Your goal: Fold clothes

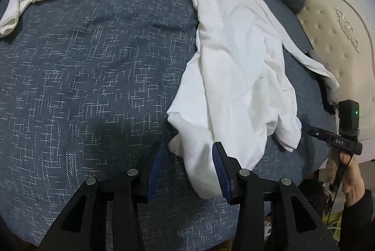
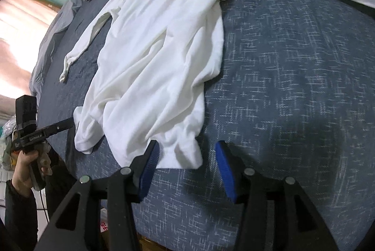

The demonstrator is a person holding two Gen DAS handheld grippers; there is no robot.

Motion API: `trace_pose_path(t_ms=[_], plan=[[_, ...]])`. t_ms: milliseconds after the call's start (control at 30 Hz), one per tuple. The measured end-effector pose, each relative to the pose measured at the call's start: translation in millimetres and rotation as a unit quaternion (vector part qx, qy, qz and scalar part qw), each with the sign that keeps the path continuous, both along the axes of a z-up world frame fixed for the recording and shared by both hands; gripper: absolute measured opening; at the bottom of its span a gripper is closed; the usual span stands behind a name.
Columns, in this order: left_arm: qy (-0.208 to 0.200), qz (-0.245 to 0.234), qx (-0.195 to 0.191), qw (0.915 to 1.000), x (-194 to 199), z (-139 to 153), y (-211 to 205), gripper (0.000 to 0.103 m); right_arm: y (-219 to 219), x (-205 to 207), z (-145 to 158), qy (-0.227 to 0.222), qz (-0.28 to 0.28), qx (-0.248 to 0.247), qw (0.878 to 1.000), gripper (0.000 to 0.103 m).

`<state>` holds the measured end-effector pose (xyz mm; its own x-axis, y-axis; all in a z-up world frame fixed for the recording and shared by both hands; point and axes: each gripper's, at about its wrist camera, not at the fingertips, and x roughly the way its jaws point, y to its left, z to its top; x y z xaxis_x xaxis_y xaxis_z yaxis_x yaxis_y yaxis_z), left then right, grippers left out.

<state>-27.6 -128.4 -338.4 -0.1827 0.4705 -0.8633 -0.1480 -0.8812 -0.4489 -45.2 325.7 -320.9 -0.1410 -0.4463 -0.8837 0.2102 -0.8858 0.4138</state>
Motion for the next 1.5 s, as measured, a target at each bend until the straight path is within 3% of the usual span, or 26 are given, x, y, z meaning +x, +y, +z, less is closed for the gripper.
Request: trace_pose_path(t_ms=[133, 200, 267, 367, 500, 933, 1100, 1300, 1500], plan=[[0.001, -0.009, -0.003, 1.0, -1.0, -2.1, 5.3, 0.045, -5.4, 1.3, -3.4, 0.008, 0.014, 0.004, 1.0, 0.02], [0.001, -0.012, -0.002, 0.9999, -1.7, -3.5, 7.4, 0.045, -5.9, 2.2, -3.4, 0.012, 0.02, 0.007, 1.0, 0.012], [0.0, -0.016, -0.001, 0.9999, -2.3, -4.5, 6.9, 0.035, -5.6, 3.2, -2.9, 0.015, 0.025, 0.006, 1.0, 0.005], [-0.001, -0.027, -0.006, 0.9996, -2.0, -5.8, 9.5, 0.014, -2.2, 4.6, 1.1, 0.021, 0.031, 0.002, 0.999, 0.004], [0.006, -0.037, -0.008, 0.9993, -1.1, -0.2, 9.5, 0.004, 7.7, 9.1, 17.4, 0.037, 0.031, -0.006, 0.999, 0.004], [0.07, -0.022, 0.017, 0.9971, 9.1, 77.5, -29.7, 0.003, 54.6, 33.3, 89.2, 0.101, 0.011, -0.033, 0.994, 0.004], [0.087, -0.024, 0.023, 0.9956, 20.6, 103.7, -40.9, 0.003, 82.4, 46.4, 98.9, 0.106, -0.005, -0.037, 0.994, 0.004], [0.077, -0.019, 0.046, 0.9958, 34.9, 107.8, -56.9, 0.002, 111.3, 62.3, 97.0, 0.098, -0.02, -0.038, 0.994, 0.004], [0.042, -0.011, 0.018, 0.9989, 36.5, 72.9, -67.3, 0.0, 122.6, 65.6, 60.6, 0.063, -0.039, -0.02, 0.997, 0.004]])
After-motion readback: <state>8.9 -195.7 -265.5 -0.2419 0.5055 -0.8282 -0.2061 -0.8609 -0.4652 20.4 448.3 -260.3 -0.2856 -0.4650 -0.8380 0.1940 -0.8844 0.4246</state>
